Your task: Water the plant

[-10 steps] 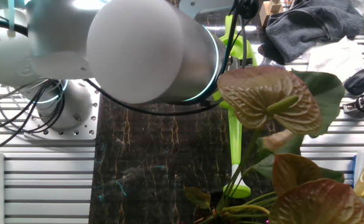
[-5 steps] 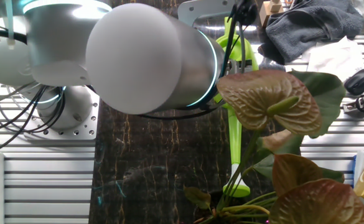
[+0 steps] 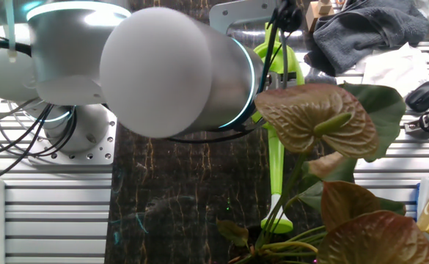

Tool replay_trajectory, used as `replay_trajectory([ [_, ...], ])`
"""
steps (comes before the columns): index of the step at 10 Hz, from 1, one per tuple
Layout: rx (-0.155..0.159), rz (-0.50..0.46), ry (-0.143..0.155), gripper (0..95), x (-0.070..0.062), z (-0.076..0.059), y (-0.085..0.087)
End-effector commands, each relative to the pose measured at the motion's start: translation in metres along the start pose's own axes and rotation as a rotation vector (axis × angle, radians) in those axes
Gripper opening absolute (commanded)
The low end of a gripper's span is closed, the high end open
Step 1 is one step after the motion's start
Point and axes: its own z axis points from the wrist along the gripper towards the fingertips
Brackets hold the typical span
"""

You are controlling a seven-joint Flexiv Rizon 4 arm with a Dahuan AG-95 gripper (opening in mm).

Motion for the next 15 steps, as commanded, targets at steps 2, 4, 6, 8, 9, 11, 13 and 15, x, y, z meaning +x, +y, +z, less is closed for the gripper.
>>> replay_trajectory([
  [2, 0.003, 0.004, -0.007, 0.0, 0.0015, -0.0001, 0.0011],
  [4, 0.002, 0.006, -0.006, 0.0, 0.0022, -0.0003, 0.002],
  [6, 0.003, 0.008, -0.013, 0.0, 0.0028, -0.0004, 0.0027],
  [8, 0.003, 0.011, -0.022, 0.0, 0.0029, -0.0005, 0.0028],
  [9, 0.003, 0.013, -0.023, 0.0, 0.003, -0.0005, 0.0028],
  [11, 0.002, 0.02, -0.024, 0.0, 0.0035, -0.001, 0.0032],
  [13, -0.002, 0.036, -0.025, 0.0, 0.0027, -0.0028, 0.0031],
  [15, -0.004, 0.044, -0.027, 0.0, 0.0018, -0.0043, 0.003],
])
